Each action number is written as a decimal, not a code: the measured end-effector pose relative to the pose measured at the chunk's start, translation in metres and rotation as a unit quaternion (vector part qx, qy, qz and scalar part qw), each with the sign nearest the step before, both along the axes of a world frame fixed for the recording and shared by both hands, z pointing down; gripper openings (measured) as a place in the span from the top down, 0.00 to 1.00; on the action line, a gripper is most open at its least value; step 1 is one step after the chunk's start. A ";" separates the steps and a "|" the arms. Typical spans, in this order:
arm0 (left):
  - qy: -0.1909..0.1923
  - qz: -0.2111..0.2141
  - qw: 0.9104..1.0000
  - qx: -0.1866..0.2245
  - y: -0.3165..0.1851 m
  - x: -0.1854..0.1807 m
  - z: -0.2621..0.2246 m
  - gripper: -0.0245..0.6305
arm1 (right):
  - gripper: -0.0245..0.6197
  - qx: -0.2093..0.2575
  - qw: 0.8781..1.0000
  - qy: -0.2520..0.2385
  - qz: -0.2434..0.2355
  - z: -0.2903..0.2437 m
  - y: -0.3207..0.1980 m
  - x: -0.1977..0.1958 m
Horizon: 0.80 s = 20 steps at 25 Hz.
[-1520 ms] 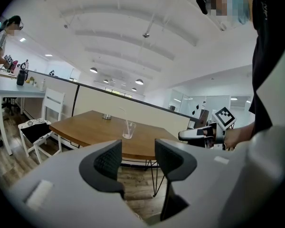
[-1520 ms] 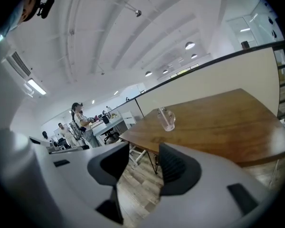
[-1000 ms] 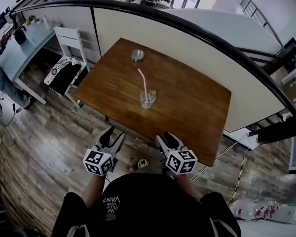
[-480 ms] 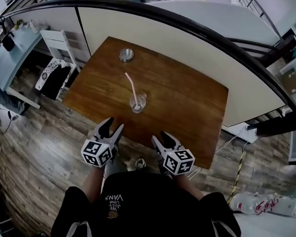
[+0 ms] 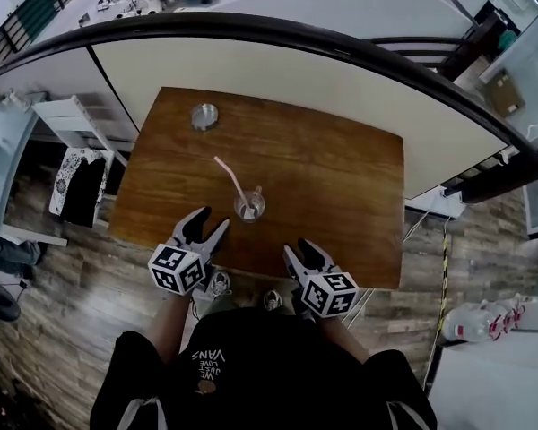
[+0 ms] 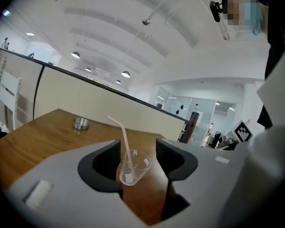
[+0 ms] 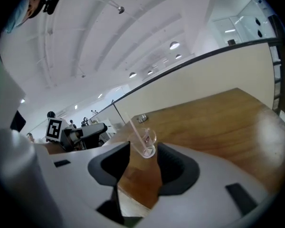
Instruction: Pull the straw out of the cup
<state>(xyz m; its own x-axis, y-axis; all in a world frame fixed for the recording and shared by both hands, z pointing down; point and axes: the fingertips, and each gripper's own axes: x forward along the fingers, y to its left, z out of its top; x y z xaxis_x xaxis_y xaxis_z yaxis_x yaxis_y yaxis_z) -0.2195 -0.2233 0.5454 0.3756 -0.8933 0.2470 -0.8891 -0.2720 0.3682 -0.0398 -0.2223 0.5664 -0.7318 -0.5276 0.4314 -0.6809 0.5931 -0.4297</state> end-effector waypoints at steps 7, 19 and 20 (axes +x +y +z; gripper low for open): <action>0.003 0.077 0.997 -0.009 -0.038 -0.009 0.010 0.62 | 0.71 -0.001 0.998 0.002 0.067 0.002 -0.005 -0.016; 0.014 0.176 0.984 -0.031 -0.083 0.014 0.031 0.61 | 0.71 0.002 0.986 0.003 0.169 0.003 -0.006 -0.008; 0.015 0.180 0.983 -0.033 -0.085 0.015 0.033 0.61 | 0.71 0.002 0.985 0.003 0.175 0.004 -0.005 -0.007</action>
<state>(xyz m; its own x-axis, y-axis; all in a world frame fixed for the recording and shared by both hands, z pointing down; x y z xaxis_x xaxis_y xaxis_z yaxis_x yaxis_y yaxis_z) -0.2041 -0.3081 0.5781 0.6721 -0.6838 0.2840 -0.7283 -0.5416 0.4197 -0.0464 -0.2275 0.5701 -0.5015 -0.7494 0.4323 -0.8469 0.3231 -0.4223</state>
